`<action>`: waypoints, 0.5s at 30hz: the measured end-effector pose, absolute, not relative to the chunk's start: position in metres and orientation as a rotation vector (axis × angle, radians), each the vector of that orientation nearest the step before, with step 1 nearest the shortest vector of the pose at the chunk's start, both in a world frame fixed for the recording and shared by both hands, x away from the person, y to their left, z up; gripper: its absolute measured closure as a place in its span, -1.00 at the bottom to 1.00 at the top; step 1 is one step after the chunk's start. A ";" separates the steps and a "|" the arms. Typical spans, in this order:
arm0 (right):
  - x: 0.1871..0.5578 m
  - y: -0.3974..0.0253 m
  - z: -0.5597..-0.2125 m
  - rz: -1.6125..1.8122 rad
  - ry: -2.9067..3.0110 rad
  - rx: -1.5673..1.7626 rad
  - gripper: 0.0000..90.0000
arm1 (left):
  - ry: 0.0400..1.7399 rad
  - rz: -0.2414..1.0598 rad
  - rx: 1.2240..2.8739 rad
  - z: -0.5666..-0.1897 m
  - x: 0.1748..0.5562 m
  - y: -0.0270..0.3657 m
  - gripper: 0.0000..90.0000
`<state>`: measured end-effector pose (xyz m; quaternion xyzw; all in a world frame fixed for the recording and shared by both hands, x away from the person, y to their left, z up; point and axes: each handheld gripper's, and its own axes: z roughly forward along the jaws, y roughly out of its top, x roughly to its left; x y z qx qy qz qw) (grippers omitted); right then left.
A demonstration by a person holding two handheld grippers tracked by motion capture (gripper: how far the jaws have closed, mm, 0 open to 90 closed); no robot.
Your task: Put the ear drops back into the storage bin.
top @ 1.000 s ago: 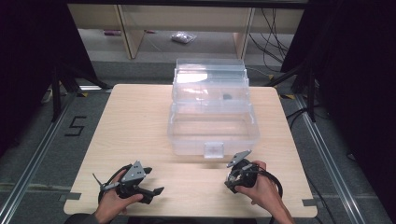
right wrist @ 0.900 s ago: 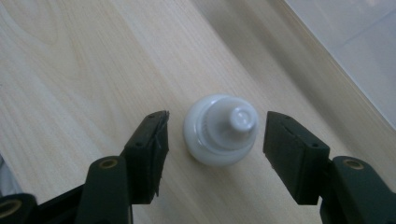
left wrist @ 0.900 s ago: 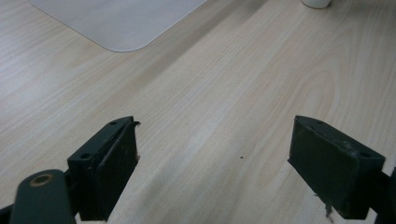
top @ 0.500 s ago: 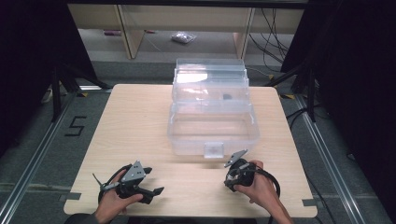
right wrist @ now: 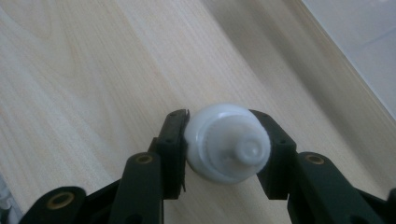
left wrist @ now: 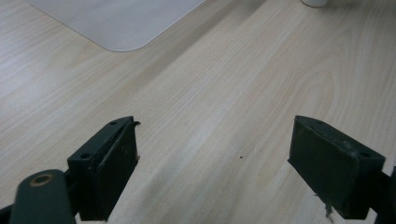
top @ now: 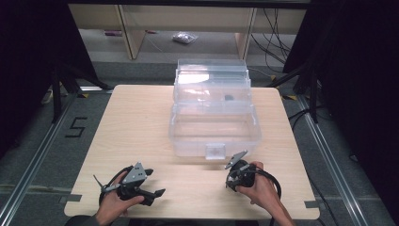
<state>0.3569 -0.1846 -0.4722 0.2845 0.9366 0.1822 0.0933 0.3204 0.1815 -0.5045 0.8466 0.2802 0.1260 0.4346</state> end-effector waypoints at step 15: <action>0.358 -0.193 -0.452 0.541 2.748 0.859 0.34 | 0.698 0.314 2.109 -0.505 0.321 0.182 -0.67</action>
